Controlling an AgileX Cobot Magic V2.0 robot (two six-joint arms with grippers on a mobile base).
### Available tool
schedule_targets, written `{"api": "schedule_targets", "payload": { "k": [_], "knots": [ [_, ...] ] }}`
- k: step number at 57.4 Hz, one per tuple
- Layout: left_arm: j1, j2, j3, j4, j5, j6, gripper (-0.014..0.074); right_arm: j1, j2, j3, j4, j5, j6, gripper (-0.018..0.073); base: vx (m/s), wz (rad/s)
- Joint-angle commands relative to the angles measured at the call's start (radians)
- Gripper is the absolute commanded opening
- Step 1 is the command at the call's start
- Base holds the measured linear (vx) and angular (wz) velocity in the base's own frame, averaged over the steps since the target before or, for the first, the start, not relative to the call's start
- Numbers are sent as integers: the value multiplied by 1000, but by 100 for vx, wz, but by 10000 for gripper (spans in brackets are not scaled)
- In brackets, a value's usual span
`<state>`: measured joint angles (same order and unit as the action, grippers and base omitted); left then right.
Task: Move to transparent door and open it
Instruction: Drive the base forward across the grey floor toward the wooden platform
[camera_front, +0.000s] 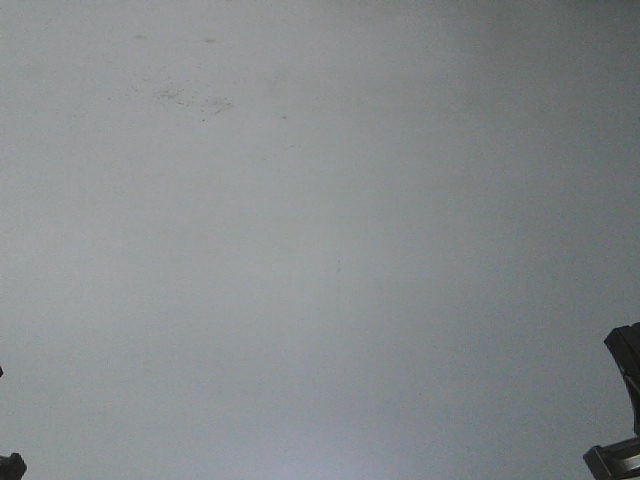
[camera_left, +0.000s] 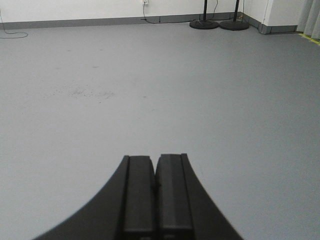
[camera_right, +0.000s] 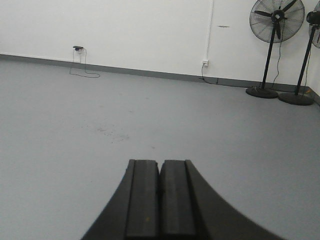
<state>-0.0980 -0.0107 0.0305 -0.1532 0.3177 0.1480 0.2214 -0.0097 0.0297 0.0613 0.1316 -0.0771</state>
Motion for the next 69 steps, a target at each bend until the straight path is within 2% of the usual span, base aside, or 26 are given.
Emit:
{"api": "schedule_targets", "payload": {
  "k": [1,69],
  "knots": [
    [-2,-15,9,-10,-75,0,3,-3,-16,4,-2,-84,-8,-3,0,0],
    [-2,-15,9,-10,-75,0,3,-3,-16,4,-2,-84,-8,-3,1,0]
  ]
}}
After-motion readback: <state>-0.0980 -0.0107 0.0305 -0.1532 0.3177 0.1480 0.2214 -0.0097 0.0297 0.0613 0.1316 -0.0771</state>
